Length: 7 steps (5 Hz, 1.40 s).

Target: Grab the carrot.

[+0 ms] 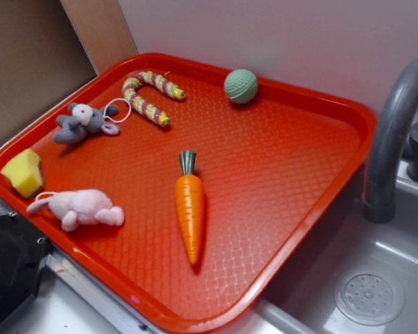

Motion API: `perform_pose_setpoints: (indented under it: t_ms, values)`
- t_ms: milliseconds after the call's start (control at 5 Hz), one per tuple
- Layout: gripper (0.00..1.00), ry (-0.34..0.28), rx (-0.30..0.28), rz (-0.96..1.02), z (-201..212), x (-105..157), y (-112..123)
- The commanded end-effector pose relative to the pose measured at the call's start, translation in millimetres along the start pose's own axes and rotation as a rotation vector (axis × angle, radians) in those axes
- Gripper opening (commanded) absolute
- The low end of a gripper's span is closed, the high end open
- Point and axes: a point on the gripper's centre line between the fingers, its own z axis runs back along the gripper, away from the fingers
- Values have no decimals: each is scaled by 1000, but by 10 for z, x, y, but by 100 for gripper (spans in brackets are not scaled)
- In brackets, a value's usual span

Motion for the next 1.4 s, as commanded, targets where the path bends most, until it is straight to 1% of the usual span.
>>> perform_pose_setpoints:
  t_ms: [0, 200, 400, 600, 800, 1000, 1200]
  values:
    - [100, 0, 0, 0, 0, 0, 0]
    - [100, -68, -78, 33, -10, 66, -402]
    - [100, -147, -140, 89, -123, 174, -808]
    - [100, -200, -116, 233, -322, 308, -1092]
    - [100, -212, -49, 401, -657, 439, -1176]
    - [100, -210, 13, 503, -1038, 513, -1149]
    - [100, -194, 10, 528, -1347, 544, -1184]
